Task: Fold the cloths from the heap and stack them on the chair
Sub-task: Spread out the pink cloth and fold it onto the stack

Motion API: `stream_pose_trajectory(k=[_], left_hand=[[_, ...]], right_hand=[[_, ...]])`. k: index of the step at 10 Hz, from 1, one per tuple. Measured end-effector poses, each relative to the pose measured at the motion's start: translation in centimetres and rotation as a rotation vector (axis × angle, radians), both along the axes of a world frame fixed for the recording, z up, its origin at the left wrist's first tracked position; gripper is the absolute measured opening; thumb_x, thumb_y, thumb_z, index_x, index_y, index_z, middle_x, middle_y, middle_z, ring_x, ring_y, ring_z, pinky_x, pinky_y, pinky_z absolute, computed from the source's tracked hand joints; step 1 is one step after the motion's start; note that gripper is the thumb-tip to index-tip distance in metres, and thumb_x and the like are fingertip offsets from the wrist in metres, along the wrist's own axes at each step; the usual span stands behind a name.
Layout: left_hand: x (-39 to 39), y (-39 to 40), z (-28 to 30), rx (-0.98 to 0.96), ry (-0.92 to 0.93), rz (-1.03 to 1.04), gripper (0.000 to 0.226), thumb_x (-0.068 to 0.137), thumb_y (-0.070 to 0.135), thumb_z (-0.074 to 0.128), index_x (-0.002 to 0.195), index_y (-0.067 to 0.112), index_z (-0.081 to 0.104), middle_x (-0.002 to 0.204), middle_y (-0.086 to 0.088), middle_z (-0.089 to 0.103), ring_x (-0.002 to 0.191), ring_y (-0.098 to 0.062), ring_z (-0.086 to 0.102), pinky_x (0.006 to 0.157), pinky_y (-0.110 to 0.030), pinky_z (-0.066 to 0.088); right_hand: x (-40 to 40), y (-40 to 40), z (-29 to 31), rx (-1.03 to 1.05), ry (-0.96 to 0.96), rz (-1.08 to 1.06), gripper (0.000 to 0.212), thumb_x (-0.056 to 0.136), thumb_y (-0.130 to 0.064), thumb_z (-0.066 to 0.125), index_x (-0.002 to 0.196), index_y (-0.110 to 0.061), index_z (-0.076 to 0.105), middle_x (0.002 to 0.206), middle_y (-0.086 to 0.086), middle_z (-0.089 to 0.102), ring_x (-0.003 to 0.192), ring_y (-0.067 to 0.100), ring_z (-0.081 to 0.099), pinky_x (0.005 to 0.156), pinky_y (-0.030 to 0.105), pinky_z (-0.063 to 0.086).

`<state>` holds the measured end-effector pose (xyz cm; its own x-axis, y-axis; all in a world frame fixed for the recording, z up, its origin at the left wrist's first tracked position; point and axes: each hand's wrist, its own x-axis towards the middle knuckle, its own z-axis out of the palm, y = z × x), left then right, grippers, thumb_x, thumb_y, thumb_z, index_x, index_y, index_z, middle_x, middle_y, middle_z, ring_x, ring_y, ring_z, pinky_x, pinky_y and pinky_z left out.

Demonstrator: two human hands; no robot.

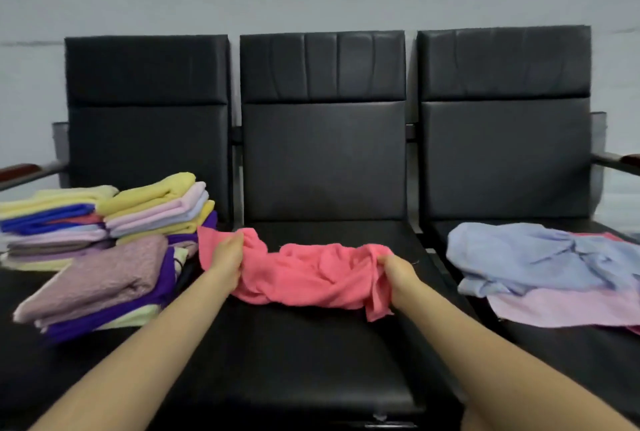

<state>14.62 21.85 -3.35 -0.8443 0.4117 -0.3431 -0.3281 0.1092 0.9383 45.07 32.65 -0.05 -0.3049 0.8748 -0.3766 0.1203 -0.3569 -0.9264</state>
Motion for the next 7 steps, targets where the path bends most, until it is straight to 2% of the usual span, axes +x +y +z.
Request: stream_pose_trajectory(k=[1,2,3,4,5,6,7], left_hand=[[6.5,-5.2,1.2,0.017,0.13,-0.049,0.025,0.095,0.026,0.053,0.105,0.007,0.067,0.111,-0.016,0.066,0.096,-0.03,0.063,0.081,-0.042,0.058],[8.7,-7.0,1.9,-0.081,0.244,-0.146,0.025,0.092,0.032,0.06,0.1,0.009,0.066,0.102,-0.012,0.066,0.083,-0.026,0.063,0.054,-0.026,0.057],[9.0,-7.4,1.8,-0.204,0.211,-0.303,0.071,0.066,0.06,0.074,0.115,0.01,0.065,0.118,-0.009,0.065,0.103,-0.028,0.064,0.084,-0.042,0.057],[9.8,-7.3,1.5,-0.428,0.391,-0.479,0.064,0.08,0.047,0.073,0.122,0.001,0.059,0.121,-0.017,0.063,0.104,-0.032,0.063,0.086,-0.043,0.055],[10.6,-7.5,2.1,-0.651,0.579,-0.708,0.072,0.077,0.051,0.072,0.136,0.016,0.049,0.129,-0.01,0.056,0.106,-0.023,0.059,0.072,-0.03,0.053],[10.8,-7.2,2.6,-0.582,0.554,-0.684,0.031,0.088,0.034,0.064,0.109,0.011,0.062,0.101,-0.009,0.063,0.083,-0.018,0.061,0.066,-0.023,0.051],[11.0,-6.5,3.9,-0.079,0.161,-0.417,0.026,0.098,0.015,0.048,0.116,0.001,0.059,0.112,-0.021,0.062,0.099,-0.033,0.063,0.074,-0.038,0.054]], right_hand=[[0.4,0.1,-0.5,0.021,0.097,0.021,0.023,0.084,-0.018,0.067,0.102,-0.004,0.069,0.099,0.015,0.071,0.095,0.032,0.066,0.093,0.043,0.052],[0.9,-0.3,-0.4,0.086,0.144,0.177,0.024,0.083,-0.021,0.071,0.103,-0.008,0.072,0.103,0.016,0.072,0.098,0.031,0.068,0.094,0.047,0.052],[1.4,-0.8,-1.1,0.127,-0.027,0.349,0.023,0.079,-0.021,0.076,0.098,-0.008,0.074,0.102,0.015,0.073,0.101,0.032,0.068,0.095,0.049,0.052],[1.5,-0.8,-1.1,0.248,-0.098,0.352,0.008,0.085,-0.013,0.068,0.089,-0.011,0.074,0.101,0.014,0.072,0.102,0.03,0.066,0.096,0.044,0.052],[1.7,-0.6,-0.7,0.333,-0.139,0.275,0.012,0.087,-0.012,0.06,0.084,-0.014,0.071,0.096,0.009,0.071,0.091,0.024,0.064,0.084,0.035,0.052],[1.9,-0.5,0.2,0.426,-0.126,0.126,0.019,0.089,-0.008,0.053,0.08,-0.014,0.068,0.084,0.004,0.067,0.08,0.017,0.059,0.067,0.027,0.047],[2.4,0.0,1.2,0.443,-0.014,0.064,0.025,0.094,-0.007,0.046,0.079,-0.015,0.064,0.077,-0.001,0.067,0.076,0.015,0.06,0.06,0.025,0.045]])
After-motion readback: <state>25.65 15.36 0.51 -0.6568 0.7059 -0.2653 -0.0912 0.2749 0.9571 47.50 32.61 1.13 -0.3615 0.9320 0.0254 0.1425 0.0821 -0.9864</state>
